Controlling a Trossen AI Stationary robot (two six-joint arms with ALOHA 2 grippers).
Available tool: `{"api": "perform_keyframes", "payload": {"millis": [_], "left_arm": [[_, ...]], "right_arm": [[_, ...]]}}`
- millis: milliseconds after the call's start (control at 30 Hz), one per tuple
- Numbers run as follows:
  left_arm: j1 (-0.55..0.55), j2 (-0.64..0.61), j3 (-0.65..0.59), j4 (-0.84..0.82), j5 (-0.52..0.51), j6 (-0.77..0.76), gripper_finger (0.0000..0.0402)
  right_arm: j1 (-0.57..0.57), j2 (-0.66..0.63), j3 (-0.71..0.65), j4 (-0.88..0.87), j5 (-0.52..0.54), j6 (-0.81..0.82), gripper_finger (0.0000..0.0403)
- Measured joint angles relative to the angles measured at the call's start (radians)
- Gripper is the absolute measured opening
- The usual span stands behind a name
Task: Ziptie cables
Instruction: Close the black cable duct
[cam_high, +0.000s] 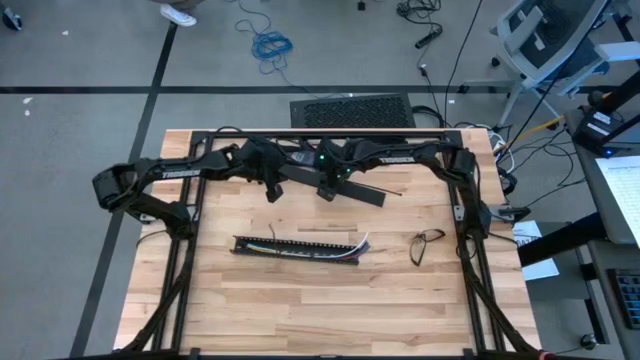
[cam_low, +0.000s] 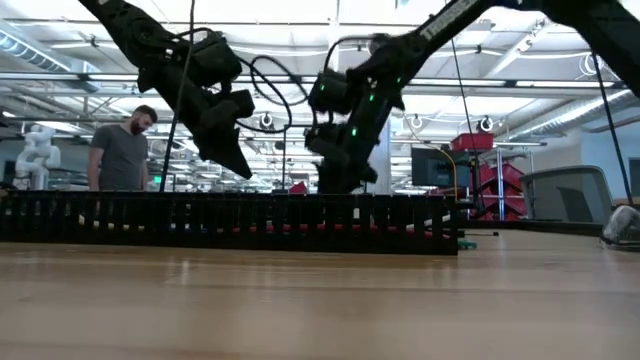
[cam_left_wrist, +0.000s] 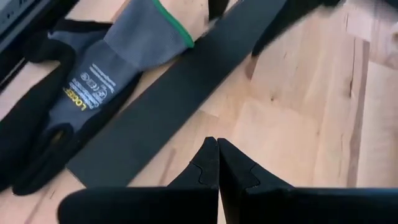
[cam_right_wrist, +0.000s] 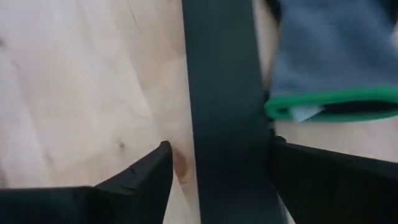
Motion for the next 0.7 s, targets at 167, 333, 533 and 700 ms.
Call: {"api": "perform_keyframes", "payload": {"millis": [167,333,533,700], "left_arm": [[0.0,0.0,0.0,-0.004,0.004,-0.023,0.0],[0.0,0.0,0.0,0.0,0.004,-0.023,0.0],[-0.003,0.0,0.0,-0.005,0.009,-0.039,0.0],[-0.016,0.0,0.001,-0.004,0.013,-0.048,0.0]], "right_arm": [[0.0,0.045,0.0,-0.004,-0.024,-0.032,0.0242],[-0.013,0.054,0.002,-0.004,-0.026,-0.097,0.0242],[-0.045,0.047,0.008,-0.039,0.016,-0.117,0.0242],[-0.057,-0.003,0.048,-0.099,-0.046,-0.128,0.0242]]}}
